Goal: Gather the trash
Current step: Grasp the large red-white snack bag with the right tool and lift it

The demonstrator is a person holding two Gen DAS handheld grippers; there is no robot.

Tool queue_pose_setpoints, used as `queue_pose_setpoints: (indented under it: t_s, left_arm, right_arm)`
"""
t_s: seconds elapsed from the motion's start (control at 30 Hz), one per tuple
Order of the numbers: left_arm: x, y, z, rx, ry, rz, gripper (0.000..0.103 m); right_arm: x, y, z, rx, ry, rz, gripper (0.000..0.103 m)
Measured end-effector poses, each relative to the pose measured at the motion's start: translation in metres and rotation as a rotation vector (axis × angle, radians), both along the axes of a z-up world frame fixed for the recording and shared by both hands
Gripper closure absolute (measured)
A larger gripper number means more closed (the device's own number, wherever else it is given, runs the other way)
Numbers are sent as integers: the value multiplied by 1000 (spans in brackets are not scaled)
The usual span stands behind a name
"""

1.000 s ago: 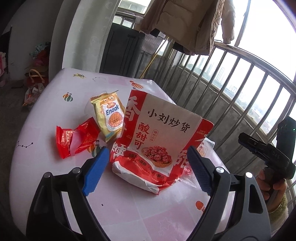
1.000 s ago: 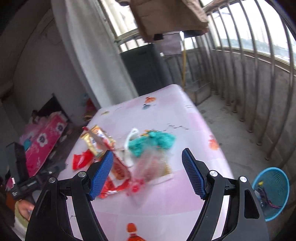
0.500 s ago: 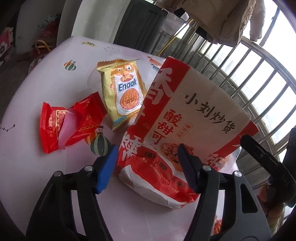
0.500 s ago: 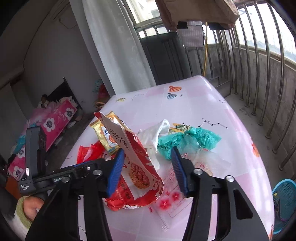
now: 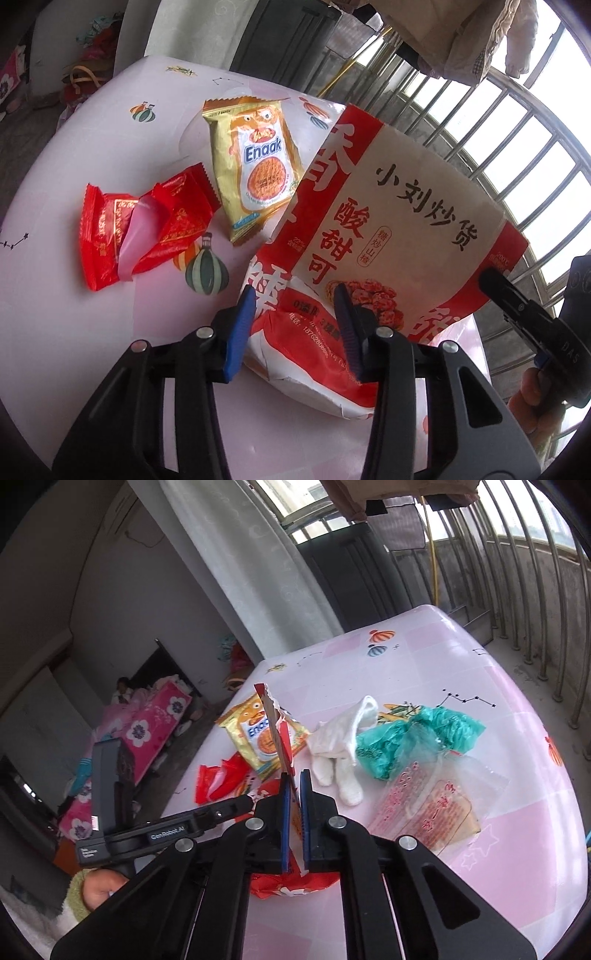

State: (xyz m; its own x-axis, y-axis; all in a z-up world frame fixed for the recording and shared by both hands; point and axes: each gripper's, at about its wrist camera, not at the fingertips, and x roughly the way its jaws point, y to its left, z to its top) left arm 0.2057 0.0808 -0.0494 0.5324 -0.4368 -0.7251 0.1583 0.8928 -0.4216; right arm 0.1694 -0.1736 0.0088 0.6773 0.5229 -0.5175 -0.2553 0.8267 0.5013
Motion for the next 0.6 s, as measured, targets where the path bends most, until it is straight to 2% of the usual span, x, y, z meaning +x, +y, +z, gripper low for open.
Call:
queue_pose_setpoints:
  t_s: [0.3,0.6]
  left_arm:
    - [-23,6,-2,8,5,21,63]
    - [-85,-6,0,81,-35,-36,63]
  right_arm:
    - [-26,7,5,26,-3,74,98]
    - [-70,-3,4,-17,21,57,98]
